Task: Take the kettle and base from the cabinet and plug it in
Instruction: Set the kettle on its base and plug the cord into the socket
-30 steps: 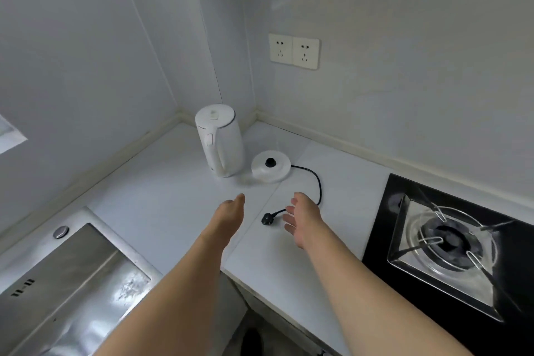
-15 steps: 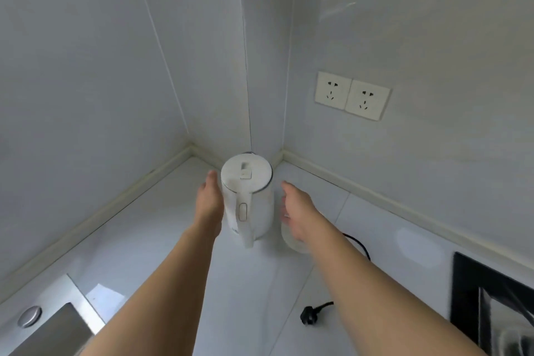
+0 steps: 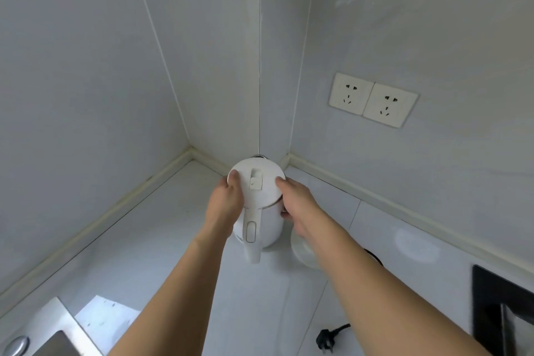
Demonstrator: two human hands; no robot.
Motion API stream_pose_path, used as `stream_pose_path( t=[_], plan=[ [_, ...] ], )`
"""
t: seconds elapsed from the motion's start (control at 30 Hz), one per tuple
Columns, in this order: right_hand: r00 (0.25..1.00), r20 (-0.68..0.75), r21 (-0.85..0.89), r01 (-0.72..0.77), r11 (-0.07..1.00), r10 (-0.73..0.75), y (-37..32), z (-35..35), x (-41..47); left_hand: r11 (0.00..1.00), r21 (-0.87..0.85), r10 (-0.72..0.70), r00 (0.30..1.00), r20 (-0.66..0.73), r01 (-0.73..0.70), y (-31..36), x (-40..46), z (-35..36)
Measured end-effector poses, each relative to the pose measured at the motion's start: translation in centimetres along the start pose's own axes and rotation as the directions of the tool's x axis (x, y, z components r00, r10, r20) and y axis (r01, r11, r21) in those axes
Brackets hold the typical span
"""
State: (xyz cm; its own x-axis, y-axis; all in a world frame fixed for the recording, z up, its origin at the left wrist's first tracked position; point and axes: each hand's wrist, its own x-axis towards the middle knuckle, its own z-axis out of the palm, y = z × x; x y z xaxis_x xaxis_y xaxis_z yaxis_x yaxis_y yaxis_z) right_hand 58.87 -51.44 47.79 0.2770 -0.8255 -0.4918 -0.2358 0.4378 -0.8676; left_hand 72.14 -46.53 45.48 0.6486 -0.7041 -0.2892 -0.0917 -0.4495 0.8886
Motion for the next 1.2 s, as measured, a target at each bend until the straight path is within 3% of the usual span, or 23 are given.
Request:
stream_pose_path(
  t=[0.23,0.33,0.67,1.2],
  plan=[
    [0.996,-0.091,-0.047,0.001,0.999,-0.006,-2.4,-6.0,-3.0,0.953,0.192,0.225,0.972,0.069,-0.234,6.6,-2.8,1.8],
    [0.99,-0.135,0.0,-0.044,0.999,0.044,-1.8,-9.2,-4.2,0.926,0.249,0.257,0.957,0.131,-0.283,7.9,-4.3,4.8],
    [0.971,-0.195,0.043,-0.134,0.99,0.14,1.5,-13.4,-4.2,0.969,0.128,0.167,0.944,0.285,-0.21,4.9,-4.8,10.4],
    [0.962,-0.163,0.009,-0.222,0.975,0.22,2.7,-15.4,-1.8,0.974,0.181,0.081,0.955,0.286,-0.137,2.9,-3.4,12.7]
  ],
)
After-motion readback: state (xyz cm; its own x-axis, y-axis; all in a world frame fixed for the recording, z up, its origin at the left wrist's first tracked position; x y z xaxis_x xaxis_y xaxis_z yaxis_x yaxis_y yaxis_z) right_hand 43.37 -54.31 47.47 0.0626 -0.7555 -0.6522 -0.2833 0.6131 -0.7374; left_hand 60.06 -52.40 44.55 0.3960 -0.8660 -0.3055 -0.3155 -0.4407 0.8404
